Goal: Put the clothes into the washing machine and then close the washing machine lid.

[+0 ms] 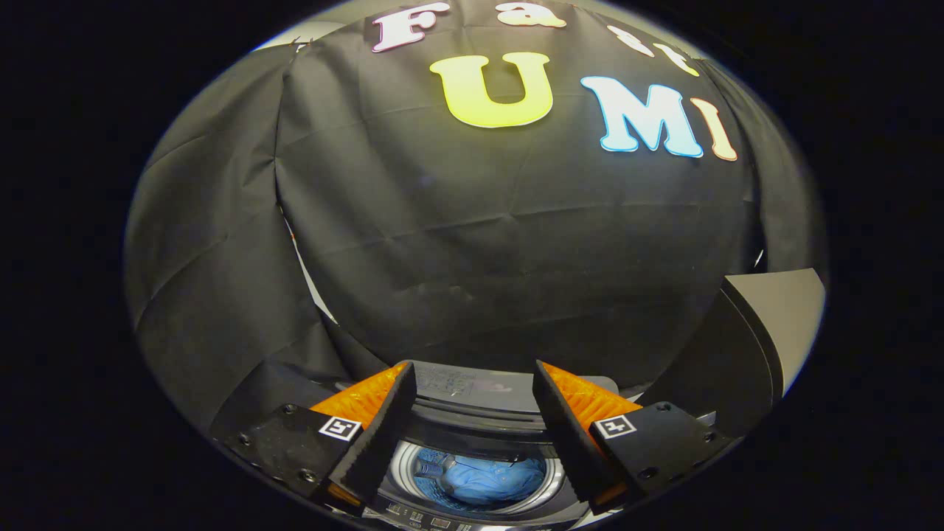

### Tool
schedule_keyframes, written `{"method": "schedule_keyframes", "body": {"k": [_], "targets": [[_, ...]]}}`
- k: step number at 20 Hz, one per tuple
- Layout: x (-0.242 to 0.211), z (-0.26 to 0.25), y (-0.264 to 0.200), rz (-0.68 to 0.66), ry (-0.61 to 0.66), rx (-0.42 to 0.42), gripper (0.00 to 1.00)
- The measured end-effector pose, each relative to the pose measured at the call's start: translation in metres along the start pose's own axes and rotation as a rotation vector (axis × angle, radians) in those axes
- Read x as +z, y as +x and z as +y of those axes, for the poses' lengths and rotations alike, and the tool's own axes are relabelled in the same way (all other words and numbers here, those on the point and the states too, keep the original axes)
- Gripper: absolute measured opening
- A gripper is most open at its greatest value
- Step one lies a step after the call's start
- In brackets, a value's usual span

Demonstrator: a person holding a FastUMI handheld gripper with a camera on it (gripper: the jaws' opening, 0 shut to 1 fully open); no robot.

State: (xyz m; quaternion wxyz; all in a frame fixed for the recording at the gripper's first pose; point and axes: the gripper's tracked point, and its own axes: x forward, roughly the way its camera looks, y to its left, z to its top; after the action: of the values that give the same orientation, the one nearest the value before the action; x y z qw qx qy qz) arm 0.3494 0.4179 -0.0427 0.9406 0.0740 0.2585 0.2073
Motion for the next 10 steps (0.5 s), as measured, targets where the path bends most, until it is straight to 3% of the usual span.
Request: {"method": "schedule_keyframes", "body": {"k": [7, 10], "targets": [[-0.029, 0.004, -0.011, 0.022, 0.009, -0.030, 0.99], [-0.067, 0.009, -0.022, 0.084, -0.015, -0.025, 0.96]]}}
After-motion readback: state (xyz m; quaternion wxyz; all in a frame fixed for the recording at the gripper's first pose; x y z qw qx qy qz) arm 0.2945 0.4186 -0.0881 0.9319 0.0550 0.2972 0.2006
